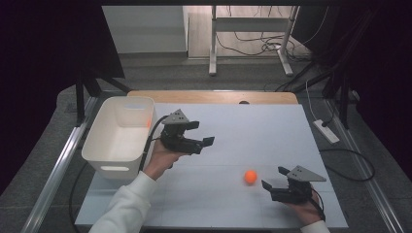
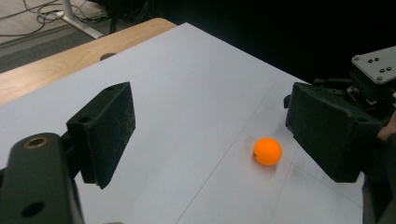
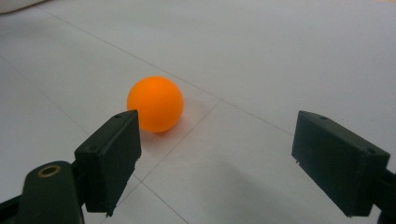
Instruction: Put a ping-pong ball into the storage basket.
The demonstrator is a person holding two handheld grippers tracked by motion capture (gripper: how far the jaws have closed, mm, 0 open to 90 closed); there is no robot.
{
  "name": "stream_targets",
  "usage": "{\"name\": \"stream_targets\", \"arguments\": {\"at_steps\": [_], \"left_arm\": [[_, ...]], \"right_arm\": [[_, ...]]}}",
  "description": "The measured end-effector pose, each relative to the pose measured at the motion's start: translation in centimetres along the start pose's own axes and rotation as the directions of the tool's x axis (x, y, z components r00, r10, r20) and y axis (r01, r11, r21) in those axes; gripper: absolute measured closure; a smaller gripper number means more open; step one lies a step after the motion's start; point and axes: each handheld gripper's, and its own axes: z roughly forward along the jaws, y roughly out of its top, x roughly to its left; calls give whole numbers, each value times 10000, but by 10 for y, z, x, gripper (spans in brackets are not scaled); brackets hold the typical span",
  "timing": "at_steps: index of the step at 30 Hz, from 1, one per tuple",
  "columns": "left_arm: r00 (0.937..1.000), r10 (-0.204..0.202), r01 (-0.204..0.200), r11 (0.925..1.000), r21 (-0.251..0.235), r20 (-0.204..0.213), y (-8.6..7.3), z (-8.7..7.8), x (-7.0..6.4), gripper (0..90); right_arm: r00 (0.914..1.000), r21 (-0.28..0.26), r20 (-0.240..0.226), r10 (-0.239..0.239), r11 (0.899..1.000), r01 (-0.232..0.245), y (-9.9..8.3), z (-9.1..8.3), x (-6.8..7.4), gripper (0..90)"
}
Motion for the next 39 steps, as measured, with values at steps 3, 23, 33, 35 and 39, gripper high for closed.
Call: {"name": "stream_targets", "arguments": {"at_steps": [3,23,33,35,39], "left_arm": [[10000,-1,1,10000,71,25,-1,3,-1,168],[9991,335,-347,9981,513,242,-13,34,-7,169],[9985,397,-425,9963,752,390,-17,52,-10,169],[9982,428,-463,9951,875,416,-18,59,-11,169],[9977,464,-511,9936,1008,486,-20,66,-14,168]], "right_arm": [[10000,-23,9,3,10000,-3,0,0,0,158],[10000,78,-9,-75,9999,75,0,1,0,158],[9999,133,-28,-105,9999,105,0,2,0,158],[9999,123,-30,-112,9999,112,-1,1,0,158],[9999,114,-12,-117,9999,117,-1,1,0,158]]}}
